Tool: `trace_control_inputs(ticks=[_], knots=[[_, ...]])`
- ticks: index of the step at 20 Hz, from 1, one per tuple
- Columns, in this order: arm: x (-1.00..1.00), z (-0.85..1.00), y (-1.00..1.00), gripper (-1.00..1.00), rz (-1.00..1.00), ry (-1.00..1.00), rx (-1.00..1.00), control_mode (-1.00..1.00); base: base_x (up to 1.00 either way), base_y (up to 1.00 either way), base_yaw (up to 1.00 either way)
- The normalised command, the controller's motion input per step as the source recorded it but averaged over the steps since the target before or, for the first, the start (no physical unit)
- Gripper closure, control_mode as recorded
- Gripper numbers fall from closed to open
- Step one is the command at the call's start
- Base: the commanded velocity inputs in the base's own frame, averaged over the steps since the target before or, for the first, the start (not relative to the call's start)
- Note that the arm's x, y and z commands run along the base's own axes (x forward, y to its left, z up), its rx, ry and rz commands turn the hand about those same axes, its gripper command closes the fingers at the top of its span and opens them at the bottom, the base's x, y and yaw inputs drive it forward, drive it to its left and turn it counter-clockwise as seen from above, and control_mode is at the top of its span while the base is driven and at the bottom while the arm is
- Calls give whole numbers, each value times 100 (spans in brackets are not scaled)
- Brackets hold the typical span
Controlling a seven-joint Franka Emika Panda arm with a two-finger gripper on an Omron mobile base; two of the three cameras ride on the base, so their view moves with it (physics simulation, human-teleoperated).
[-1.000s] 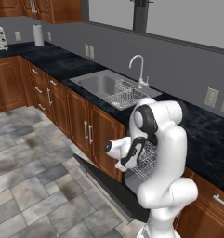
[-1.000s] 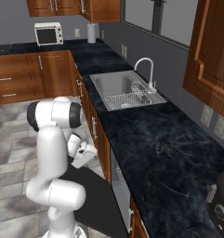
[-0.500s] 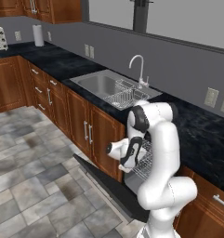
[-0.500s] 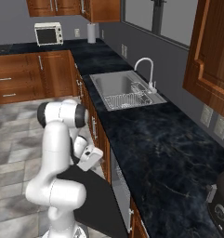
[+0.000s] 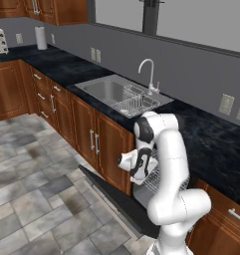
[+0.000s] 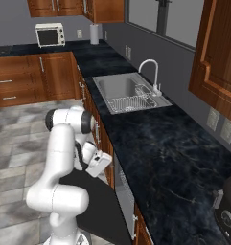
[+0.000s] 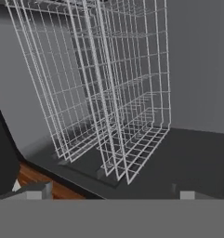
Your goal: Open the dishwasher door and pull out the top rack.
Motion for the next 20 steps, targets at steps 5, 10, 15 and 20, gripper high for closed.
trace_control_inputs(ticks=[5,10,15,20], knots=[[17,-46,-12,-100,0,0,-7,-100,0,0,0],[23,-31,-22,-100,0,0,-6,-100,0,0,0],[28,-9,-25,-100,0,0,-7,-100,0,0,0],[28,-19,-23,-100,0,0,-7,-100,0,0,0]])
